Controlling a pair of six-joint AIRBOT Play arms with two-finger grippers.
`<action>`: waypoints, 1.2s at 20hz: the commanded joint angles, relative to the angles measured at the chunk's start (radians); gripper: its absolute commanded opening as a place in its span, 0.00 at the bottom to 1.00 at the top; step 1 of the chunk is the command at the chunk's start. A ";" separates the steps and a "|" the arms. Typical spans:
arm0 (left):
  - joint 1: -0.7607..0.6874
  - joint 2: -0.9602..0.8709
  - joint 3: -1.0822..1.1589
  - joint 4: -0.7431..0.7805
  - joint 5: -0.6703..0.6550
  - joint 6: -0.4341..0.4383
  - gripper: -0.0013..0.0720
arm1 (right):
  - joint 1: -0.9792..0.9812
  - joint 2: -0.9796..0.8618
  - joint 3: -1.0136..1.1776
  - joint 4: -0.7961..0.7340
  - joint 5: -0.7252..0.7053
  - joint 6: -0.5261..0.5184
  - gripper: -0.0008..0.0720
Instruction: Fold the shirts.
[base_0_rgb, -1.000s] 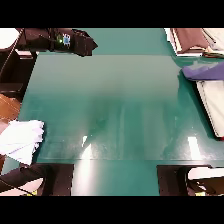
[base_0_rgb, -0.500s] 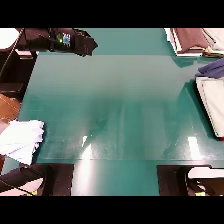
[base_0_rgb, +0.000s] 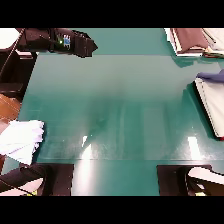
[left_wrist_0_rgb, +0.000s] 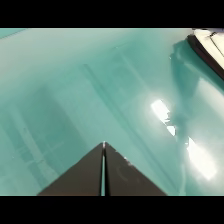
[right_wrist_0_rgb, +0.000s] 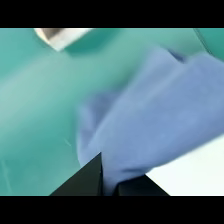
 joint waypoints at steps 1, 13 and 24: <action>-0.001 0.000 0.000 0.001 -0.006 0.004 0.05 | -0.067 0.086 -0.178 -0.204 0.077 0.000 0.04; -0.001 0.000 0.000 0.000 -0.005 0.029 0.05 | -0.179 0.199 -0.452 -0.169 0.046 -0.001 0.92; -0.001 0.000 0.000 0.003 0.005 0.029 0.05 | 0.619 0.199 -0.190 0.027 -0.048 -0.008 0.50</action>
